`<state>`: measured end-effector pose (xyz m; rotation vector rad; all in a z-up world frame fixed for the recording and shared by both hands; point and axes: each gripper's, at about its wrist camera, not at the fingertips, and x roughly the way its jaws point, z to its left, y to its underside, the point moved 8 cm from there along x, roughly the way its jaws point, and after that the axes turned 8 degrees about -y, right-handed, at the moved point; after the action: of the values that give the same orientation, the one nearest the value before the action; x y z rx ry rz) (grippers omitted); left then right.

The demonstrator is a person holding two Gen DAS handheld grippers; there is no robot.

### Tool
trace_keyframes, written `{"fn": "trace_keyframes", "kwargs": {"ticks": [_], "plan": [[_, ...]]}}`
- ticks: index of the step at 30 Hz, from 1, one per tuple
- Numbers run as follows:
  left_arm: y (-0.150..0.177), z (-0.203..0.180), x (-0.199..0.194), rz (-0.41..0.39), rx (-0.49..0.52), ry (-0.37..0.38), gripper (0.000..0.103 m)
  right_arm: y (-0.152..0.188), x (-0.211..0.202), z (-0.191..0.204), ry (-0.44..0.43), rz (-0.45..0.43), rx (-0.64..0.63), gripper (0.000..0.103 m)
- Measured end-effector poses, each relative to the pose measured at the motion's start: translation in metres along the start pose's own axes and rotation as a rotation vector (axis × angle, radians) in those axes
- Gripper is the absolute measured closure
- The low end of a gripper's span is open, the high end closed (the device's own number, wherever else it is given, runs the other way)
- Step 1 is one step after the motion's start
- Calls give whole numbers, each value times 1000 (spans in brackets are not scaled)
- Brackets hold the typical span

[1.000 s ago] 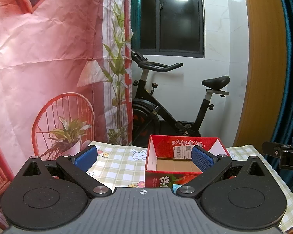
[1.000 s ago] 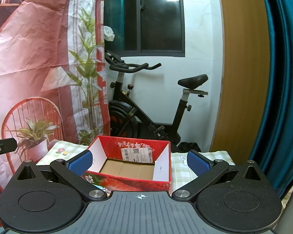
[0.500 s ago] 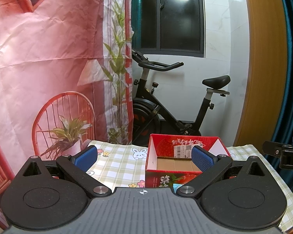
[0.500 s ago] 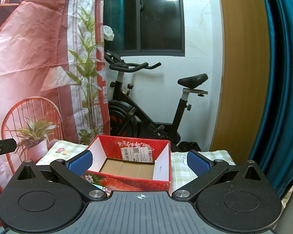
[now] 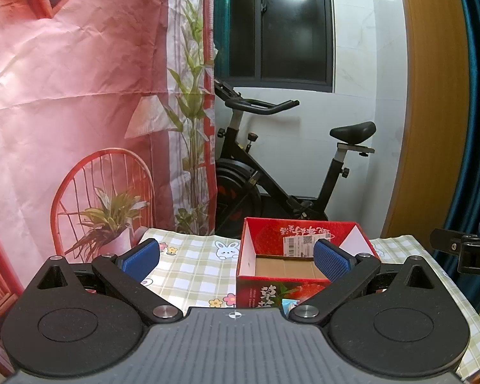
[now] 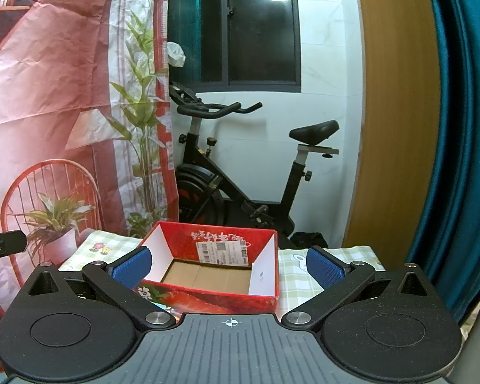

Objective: Organize soft objects

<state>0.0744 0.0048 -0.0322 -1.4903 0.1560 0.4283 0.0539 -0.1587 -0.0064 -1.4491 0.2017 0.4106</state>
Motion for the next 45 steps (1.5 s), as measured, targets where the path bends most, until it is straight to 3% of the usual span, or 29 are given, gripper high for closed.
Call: {"fn": "trace_keyframes", "kwargs": {"ticks": [36, 45], "plan": [[6, 1, 7, 22, -10, 1, 0, 9, 6, -5, -13, 1, 18, 0], [25, 6, 39, 2, -23, -54, 0, 37, 43, -16, -61, 13, 89, 0]]}}
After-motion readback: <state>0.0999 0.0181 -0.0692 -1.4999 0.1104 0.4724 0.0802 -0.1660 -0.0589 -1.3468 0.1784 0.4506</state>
